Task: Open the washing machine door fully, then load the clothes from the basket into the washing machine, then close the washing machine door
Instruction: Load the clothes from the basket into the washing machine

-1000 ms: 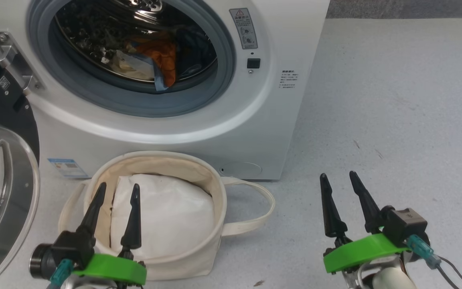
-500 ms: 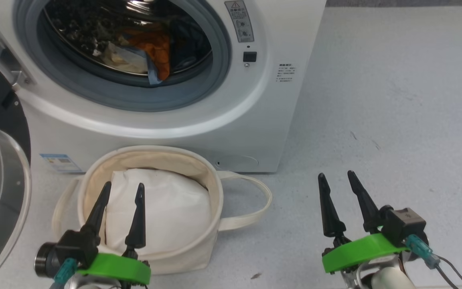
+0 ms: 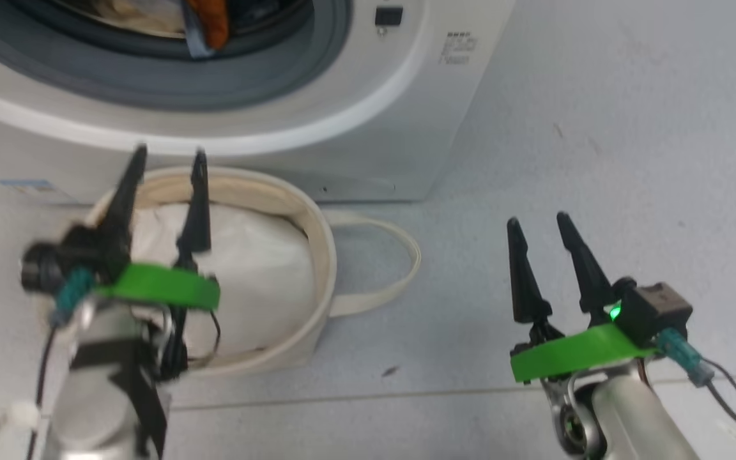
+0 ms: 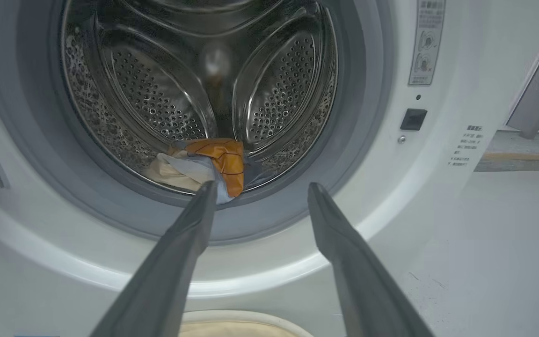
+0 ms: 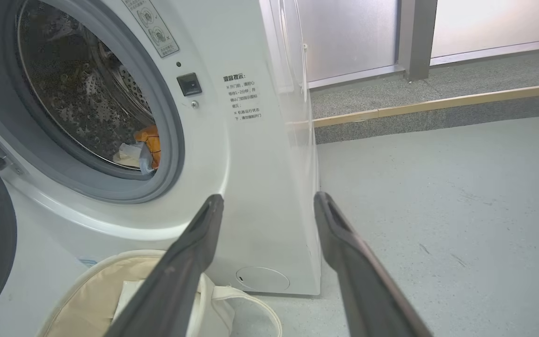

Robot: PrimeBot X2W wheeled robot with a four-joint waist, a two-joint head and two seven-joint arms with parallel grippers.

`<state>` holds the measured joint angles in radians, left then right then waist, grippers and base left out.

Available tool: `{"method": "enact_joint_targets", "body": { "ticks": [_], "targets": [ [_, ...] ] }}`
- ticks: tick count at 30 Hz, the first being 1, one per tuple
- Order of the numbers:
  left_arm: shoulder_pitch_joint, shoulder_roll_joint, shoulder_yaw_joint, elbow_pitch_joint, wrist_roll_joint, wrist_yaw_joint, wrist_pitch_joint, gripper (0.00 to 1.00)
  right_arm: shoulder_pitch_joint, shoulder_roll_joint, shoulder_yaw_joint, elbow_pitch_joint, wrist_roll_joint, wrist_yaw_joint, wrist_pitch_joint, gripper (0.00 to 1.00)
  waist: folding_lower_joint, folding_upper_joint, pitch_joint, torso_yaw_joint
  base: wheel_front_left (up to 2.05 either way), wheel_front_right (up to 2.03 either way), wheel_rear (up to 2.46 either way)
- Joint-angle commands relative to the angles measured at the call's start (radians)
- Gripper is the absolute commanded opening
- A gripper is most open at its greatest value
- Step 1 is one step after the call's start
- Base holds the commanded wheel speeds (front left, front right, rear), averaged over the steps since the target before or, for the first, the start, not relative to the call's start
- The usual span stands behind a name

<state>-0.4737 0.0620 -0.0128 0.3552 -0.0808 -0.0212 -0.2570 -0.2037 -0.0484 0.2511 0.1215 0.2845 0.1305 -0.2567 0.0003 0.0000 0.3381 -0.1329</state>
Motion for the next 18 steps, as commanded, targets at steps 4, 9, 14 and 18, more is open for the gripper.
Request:
{"method": "enact_joint_targets", "body": {
  "ticks": [4, 9, 14, 18],
  "targets": [
    [-0.205, 0.051, 0.038, 0.059, 0.007, -0.027, -0.005, 1.00, -0.058, -0.002, 0.021, -0.052, 0.007, 0.000, -0.005, 1.00, -0.0003, 0.0000, 0.149, -0.032, 0.00, 0.00, 0.00],
    [-0.429, 0.089, 0.044, 0.223, -0.007, -0.051, -0.005, 1.00, -0.096, -0.002, 0.023, -0.069, 0.031, 0.000, -0.005, 1.00, -0.0003, 0.0000, 0.238, -0.057, 0.00, 0.00, 0.00],
    [-0.631, 0.144, 0.013, 0.413, 0.038, -0.043, 0.007, 1.00, -0.125, -0.002, 0.030, -0.082, 0.050, 0.000, -0.005, 1.00, -0.0003, 0.0000, 0.310, -0.081, 0.00, 0.00, 0.00],
    [-0.771, 0.168, -0.013, 0.543, 0.071, -0.021, 0.025, 1.00, -0.139, -0.002, 0.032, -0.084, 0.067, 0.000, -0.005, 1.00, -0.0003, 0.0000, 0.353, -0.097, 0.00, 0.00, 0.00]
  ]
}}
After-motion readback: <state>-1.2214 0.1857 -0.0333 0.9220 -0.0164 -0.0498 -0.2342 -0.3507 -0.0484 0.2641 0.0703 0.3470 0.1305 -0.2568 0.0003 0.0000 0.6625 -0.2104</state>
